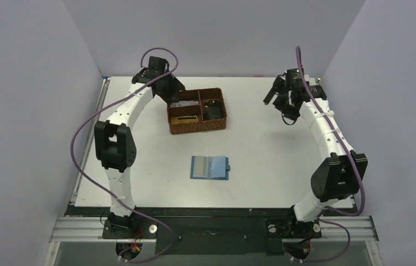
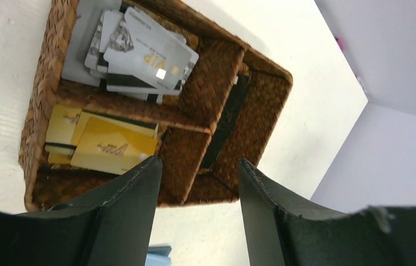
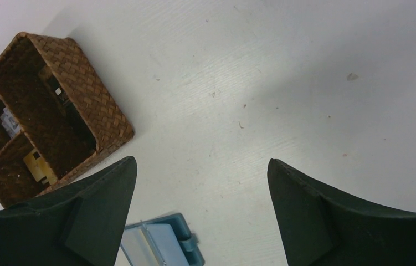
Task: Take the credit cards out of the card holder
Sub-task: Reset both arms
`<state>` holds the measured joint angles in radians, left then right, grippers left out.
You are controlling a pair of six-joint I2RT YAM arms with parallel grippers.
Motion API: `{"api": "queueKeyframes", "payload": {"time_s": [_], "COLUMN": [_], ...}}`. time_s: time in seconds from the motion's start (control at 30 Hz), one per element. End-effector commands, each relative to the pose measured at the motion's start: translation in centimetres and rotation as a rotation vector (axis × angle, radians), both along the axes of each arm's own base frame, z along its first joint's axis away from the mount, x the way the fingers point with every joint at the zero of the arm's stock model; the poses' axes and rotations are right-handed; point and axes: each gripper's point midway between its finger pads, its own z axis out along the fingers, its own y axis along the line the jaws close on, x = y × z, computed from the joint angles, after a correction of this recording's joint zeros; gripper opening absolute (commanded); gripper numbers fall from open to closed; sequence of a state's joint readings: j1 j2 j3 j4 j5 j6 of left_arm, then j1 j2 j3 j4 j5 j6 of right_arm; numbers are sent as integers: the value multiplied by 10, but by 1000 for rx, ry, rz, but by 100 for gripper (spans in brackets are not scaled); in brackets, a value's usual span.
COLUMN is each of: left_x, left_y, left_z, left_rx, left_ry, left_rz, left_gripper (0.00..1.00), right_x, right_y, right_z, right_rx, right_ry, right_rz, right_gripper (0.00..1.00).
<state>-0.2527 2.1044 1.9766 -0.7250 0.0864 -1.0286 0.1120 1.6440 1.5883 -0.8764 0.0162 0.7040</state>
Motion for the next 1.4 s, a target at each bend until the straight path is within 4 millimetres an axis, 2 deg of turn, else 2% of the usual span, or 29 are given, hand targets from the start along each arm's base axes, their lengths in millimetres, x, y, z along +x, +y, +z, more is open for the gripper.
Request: {"api": "queueKeyframes", "payload": {"time_s": [0.0,0.17,0.27,0.5,0.6,0.7,0.73,0.77,0.8,0.83,0.87,0.9,1.0,1.13,1.17,1.2,1.23,1.37], "left_x": [-20,-61,-83,-136,-160,-176,-185,-191,-198,-202,-209,-212,-225,-239,-243,-245,-249,-254], "left_y": [-8,-24,-30,-47,-50,-48,-47,-47,-43,-42,-40,-39,-35,-29,-27,-25,-23,-17], "left_z": [46,49,55,59,55,52,50,49,46,44,40,38,29,30,24,29,24,26], "left_rx": [-12,18,63,134,152,161,176,182,213,225,237,239,231,250,257,254,261,260], "left_ry": [-136,-205,-229,-250,-247,-261,-264,-266,-269,-272,-277,-279,-286,-329,-324,-352,-349,-377], "left_rz": [-62,-162,-215,-360,-400,-423,-433,-445,-452,-457,-468,-470,-487,-516,-522,-523,-524,-517], "left_gripper": [51,53,54,54,54,54,54,54,54,54,54,54,55,55,55,55,55,55], "right_x": [-19,-34,-45,-59,-70,-81,-85,-89,-93,-97,-100,-104,-108,-113,-115,-116,-117,-119], "right_y": [15,37,44,55,66,74,80,81,86,88,92,93,99,99,99,98,97,97], "right_z": [24,21,11,16,25,23,28,22,27,20,25,17,17,14,16,13,14,9], "right_rx": [-31,-48,-8,-21,-7,-7,0,-2,4,4,20,21,52,52,59,58,59,65], "right_ry": [-68,-112,-113,-176,-219,-239,-265,-261,-287,-282,-310,-300,-322,-346,-360,-365,-374,-375], "right_rz": [34,96,90,83,102,112,126,127,138,143,153,158,187,218,218,221,220,223], "right_gripper": [84,84,84,84,84,84,84,84,84,84,84,85,85,85,85,85,85,85]}}
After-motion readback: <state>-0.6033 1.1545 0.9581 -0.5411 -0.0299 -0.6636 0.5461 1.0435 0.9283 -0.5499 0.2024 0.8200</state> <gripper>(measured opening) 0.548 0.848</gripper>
